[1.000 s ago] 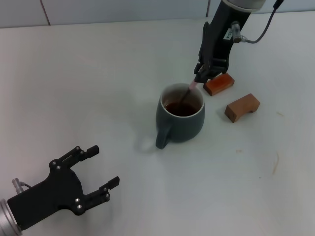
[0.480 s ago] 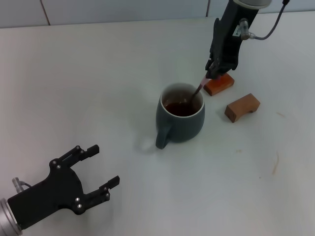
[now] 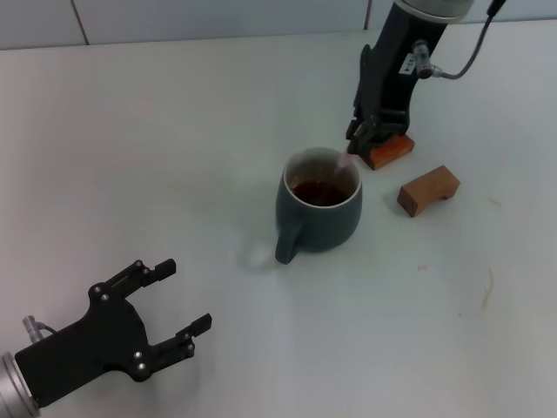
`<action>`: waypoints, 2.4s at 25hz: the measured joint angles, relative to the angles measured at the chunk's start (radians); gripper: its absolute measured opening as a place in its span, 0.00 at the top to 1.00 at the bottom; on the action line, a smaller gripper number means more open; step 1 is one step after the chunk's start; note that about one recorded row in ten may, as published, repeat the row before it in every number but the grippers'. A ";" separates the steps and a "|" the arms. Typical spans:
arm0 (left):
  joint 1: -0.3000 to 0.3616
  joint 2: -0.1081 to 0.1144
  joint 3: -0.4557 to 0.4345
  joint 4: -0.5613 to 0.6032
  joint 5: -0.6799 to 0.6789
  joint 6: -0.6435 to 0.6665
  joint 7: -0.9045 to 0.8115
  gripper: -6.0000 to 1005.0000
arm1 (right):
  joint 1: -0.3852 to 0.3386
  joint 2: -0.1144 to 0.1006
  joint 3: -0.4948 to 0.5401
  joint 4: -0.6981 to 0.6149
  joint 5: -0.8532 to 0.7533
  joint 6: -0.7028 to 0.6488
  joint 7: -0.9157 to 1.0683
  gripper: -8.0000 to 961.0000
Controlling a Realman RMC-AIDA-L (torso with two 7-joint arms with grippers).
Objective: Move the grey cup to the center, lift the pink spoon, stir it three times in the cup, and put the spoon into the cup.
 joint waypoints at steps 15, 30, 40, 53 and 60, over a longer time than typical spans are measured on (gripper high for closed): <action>0.000 0.000 0.000 -0.002 0.001 -0.001 0.000 0.20 | -0.002 0.000 -0.005 0.004 -0.081 0.049 0.028 0.88; -0.002 0.000 0.000 -0.002 0.001 -0.001 0.000 0.20 | -0.003 0.032 -0.007 -0.028 -0.056 0.020 0.023 0.86; -0.003 0.000 0.000 -0.002 -0.005 -0.001 0.000 0.20 | -0.001 0.040 -0.004 -0.023 -0.079 0.055 0.044 0.82; -0.003 0.000 0.000 -0.002 -0.004 -0.003 0.000 0.20 | -0.074 0.054 -0.023 -0.140 -0.059 0.066 0.049 0.63; -0.002 0.000 0.000 -0.001 -0.004 -0.008 -0.004 0.20 | -0.408 0.051 0.004 -0.511 0.349 0.174 -0.079 0.51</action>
